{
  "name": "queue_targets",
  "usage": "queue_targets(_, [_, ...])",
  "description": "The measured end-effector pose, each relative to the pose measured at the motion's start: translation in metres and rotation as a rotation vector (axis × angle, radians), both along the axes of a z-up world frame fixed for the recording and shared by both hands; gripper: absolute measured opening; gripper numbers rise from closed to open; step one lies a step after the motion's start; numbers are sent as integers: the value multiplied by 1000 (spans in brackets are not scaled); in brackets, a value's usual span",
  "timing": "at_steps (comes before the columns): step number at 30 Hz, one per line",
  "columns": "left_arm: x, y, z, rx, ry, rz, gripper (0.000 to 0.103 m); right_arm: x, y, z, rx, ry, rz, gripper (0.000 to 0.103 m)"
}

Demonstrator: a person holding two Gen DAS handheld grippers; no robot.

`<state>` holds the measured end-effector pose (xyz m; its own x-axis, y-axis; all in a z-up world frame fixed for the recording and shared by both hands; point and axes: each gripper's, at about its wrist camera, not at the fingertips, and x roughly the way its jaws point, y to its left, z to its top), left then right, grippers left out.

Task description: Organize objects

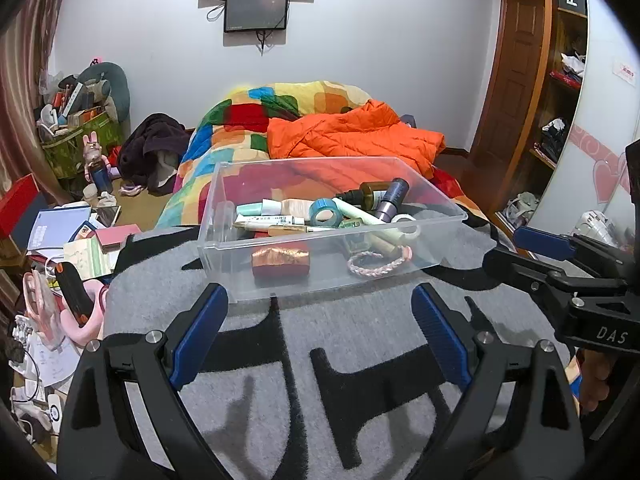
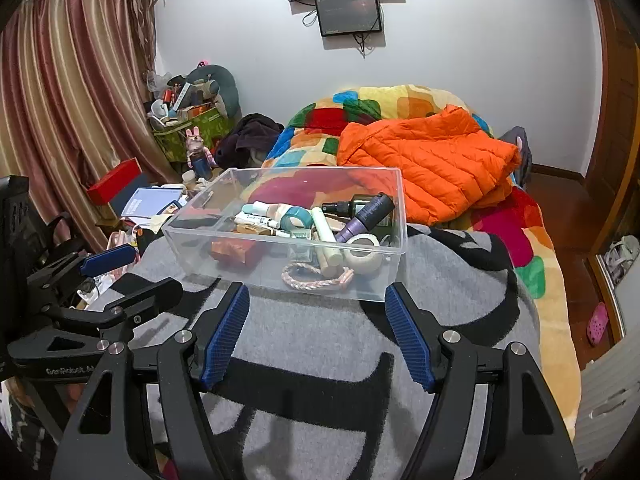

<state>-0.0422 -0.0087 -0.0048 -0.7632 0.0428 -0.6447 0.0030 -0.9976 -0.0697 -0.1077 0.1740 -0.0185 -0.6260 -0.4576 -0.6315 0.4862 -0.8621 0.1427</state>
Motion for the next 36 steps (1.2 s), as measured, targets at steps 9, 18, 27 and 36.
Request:
queue_targets(9, [-1,1,-1,-1,-1,0,94,1,0,-1,2,0,0,67])
queue_targets(18, [-1,0,0,0,-4,0,94,6,-4,0,1,2,6,67])
queue_targets(27, [-2,0,1,-1,-3,0,95,5,-5,0,1,1,6,67])
queue_targets(36, [-1,0,0,6,-6,0,97,6,-5,1,2,1,7,67])
